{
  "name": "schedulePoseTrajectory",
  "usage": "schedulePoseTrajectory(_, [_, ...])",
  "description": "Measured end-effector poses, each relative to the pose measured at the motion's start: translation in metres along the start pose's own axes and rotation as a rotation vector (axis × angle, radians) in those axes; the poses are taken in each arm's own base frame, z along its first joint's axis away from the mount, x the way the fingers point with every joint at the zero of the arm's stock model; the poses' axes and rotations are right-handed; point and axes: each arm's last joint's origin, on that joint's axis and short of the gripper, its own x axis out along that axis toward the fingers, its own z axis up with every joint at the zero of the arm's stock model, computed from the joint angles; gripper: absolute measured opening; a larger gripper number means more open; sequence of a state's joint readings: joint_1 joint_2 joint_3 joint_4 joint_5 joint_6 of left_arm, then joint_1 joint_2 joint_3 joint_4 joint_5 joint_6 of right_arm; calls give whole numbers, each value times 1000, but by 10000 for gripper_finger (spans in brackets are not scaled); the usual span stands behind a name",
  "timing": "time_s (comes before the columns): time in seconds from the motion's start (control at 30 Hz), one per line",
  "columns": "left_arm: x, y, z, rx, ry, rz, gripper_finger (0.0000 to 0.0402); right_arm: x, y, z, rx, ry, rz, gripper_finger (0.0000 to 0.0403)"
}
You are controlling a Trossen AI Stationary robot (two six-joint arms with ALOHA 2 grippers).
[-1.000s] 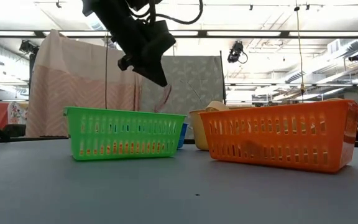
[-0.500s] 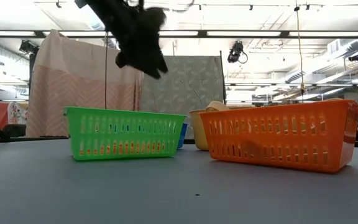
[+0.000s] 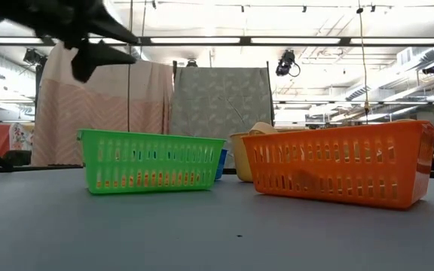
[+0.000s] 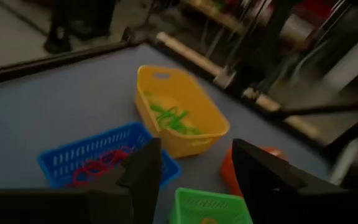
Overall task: Sort rubber bands into baskets
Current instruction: Return to Home Position
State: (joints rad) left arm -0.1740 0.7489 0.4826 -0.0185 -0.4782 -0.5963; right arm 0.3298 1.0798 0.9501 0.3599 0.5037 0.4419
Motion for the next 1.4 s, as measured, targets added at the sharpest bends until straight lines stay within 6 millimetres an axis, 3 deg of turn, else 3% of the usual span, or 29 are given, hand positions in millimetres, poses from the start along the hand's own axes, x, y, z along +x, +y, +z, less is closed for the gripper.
schedulePoseTrajectory(0.17, [-21, 24, -18, -41, -117, -109, 193, 2, -4, 3, 8, -18, -14, 252])
schedulePoseTrajectory(0.33, [-36, 40, -28, -48, -215, -164, 159, 3, -5, 4, 9, -24, -19, 246])
schedulePoseTrajectory(0.47, [-44, 51, -37, -64, -258, -190, 107, 3, -5, 3, 2, -18, -21, 228])
schedulePoseTrajectory(0.63, [-47, 63, -52, -65, -282, -221, 13, 2, -5, -2, -15, 27, -33, 187])
schedulePoseTrajectory(0.87, [-47, 67, -62, -50, -279, -288, 4, -5, -7, -19, -1, 211, -50, 111])
schedulePoseTrajectory(1.1, [-46, 68, -62, -41, -292, -266, 5, -28, -12, -29, -9, 442, -72, 15])
schedulePoseTrajectory(1.23, [-47, 67, -61, -47, -302, -272, 7, -42, -21, -27, -37, 497, -73, 16])
schedulePoseTrajectory(1.4, [-47, 67, -60, -50, -307, -275, 7, -63, -59, -41, -9, 500, -33, 7])
